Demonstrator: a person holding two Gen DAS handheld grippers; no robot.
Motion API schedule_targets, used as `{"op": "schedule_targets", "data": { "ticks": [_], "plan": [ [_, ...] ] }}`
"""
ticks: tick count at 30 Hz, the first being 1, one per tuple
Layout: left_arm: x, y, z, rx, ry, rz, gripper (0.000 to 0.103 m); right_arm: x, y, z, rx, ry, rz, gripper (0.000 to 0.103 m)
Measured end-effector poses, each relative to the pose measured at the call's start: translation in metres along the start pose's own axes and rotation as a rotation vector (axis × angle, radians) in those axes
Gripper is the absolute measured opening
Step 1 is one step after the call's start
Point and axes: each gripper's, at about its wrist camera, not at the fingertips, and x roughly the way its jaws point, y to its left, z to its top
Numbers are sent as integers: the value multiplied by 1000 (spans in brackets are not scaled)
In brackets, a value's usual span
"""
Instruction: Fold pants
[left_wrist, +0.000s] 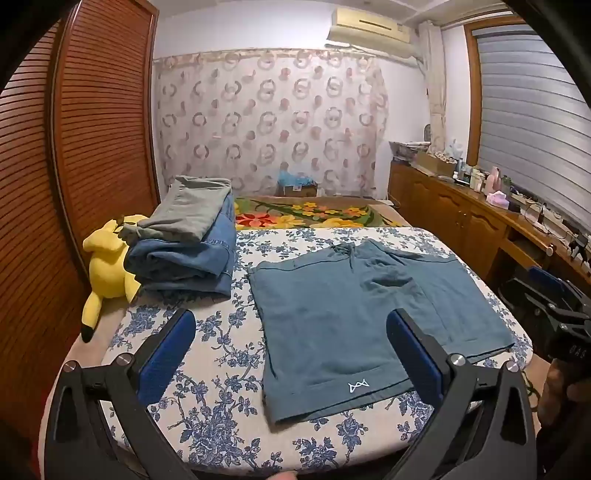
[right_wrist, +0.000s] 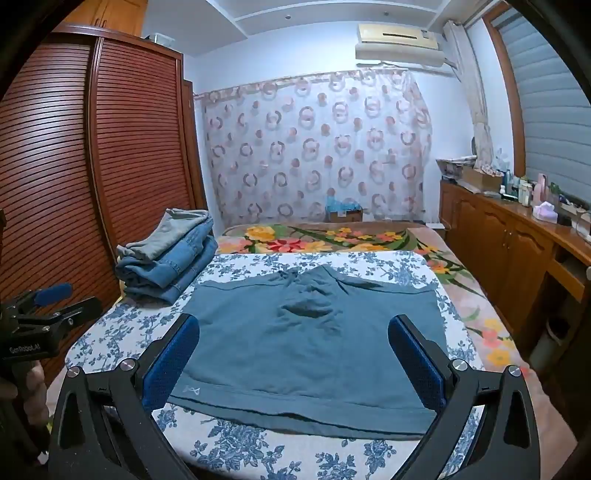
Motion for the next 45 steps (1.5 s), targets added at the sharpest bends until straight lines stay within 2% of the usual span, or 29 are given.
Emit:
{"op": "schedule_targets", "data": {
  "ticks": [45],
  "plan": [
    [-4, -3, 3, 17, -9, 10, 103, 1, 0, -2, -4, -12, 4, 102]
  ]
}}
